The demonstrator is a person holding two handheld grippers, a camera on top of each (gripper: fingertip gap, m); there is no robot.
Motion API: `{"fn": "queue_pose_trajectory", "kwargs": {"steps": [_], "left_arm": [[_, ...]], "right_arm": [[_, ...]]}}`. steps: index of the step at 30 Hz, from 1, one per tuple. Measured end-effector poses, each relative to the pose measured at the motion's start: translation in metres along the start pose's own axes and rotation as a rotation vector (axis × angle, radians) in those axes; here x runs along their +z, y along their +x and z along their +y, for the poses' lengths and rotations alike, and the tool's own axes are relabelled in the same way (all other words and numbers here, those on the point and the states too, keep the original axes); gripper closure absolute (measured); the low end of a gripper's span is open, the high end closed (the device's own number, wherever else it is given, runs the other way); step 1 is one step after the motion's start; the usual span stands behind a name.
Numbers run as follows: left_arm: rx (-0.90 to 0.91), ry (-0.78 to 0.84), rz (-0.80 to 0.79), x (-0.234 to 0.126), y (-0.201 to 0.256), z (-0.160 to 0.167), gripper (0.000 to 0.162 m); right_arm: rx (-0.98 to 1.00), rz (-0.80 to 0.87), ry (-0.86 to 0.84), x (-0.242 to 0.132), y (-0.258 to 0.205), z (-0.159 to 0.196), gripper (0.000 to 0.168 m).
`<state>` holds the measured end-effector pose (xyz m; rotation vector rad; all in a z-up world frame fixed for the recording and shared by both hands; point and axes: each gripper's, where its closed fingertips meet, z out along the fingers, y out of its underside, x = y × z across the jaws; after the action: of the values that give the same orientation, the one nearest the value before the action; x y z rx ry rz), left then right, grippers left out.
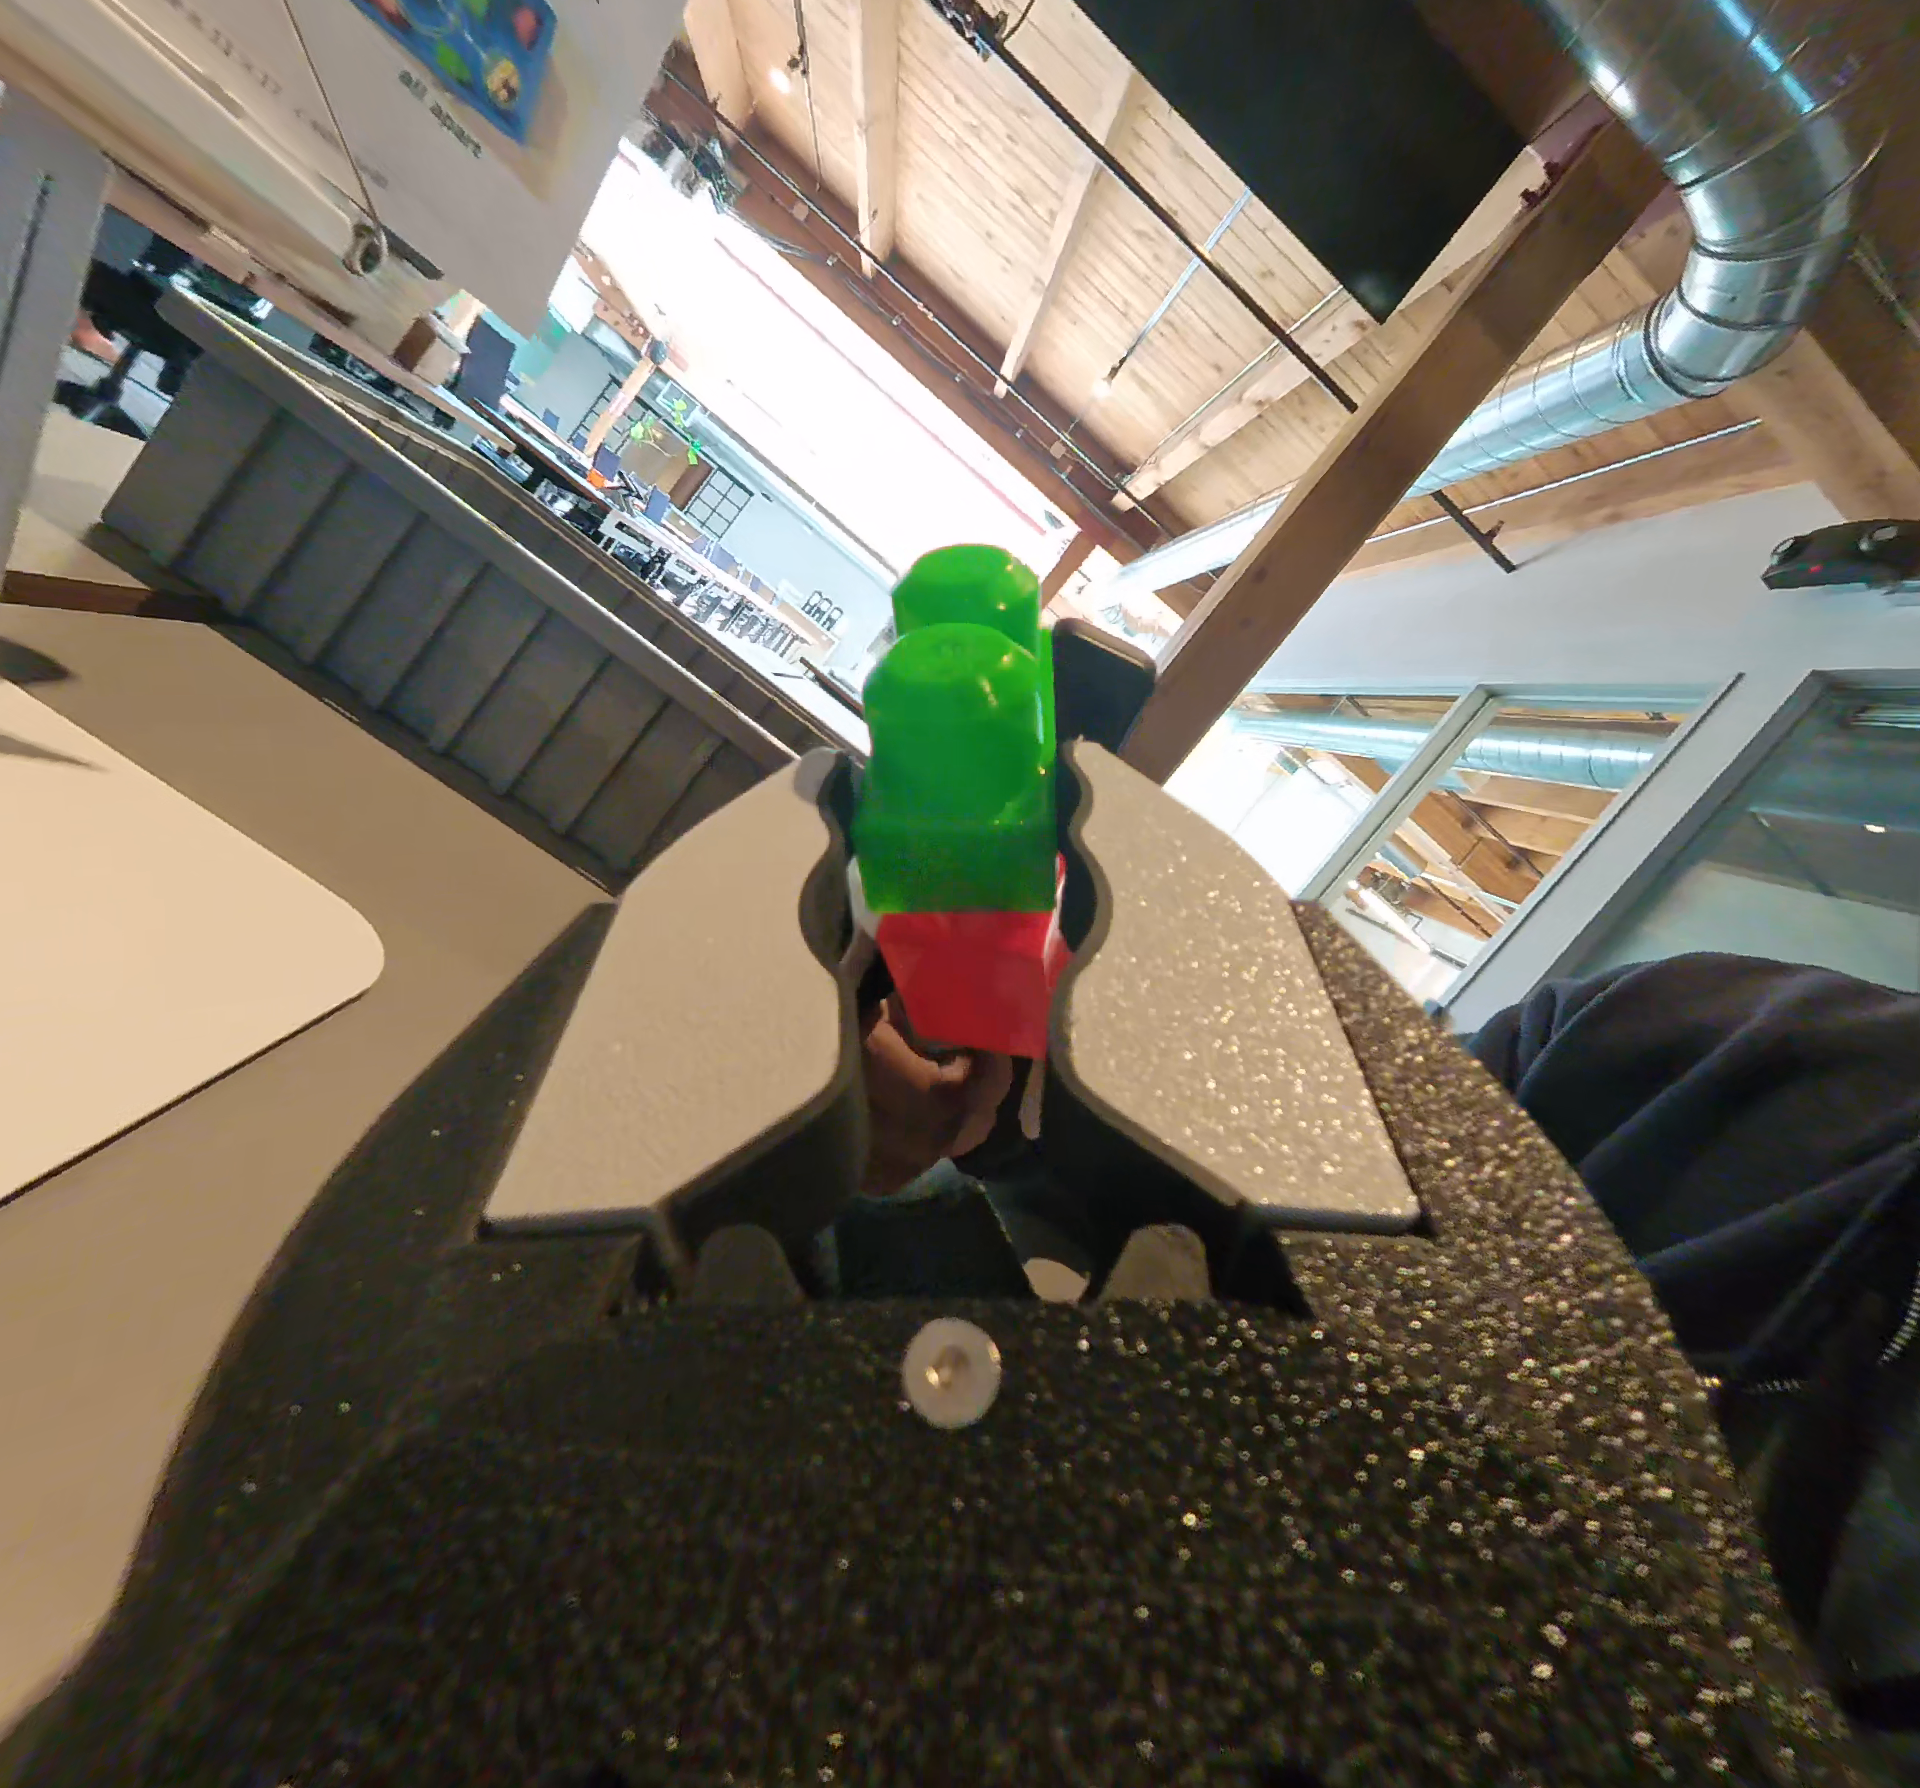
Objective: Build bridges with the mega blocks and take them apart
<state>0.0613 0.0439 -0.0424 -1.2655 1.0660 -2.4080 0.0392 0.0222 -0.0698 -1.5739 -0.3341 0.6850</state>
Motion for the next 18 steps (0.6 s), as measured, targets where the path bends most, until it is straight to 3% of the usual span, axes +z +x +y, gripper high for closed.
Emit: {"fn": "queue_pose_trajectory", "kwargs": {"steps": [10, 18], "left_arm": [[-0.025, 0.080, 0.090, 0.005, 0.012, -0.003, 0.126], [-0.016, 0.059, 0.092, 0.007, 0.016, 0.000, 0.126]], "right_arm": [[0.157, -0.104, 0.137, -0.001, -0.008, -0.014, 0.128], [0.119, -0.091, 0.133, -0.002, -0.010, -0.015, 0.128]]}}
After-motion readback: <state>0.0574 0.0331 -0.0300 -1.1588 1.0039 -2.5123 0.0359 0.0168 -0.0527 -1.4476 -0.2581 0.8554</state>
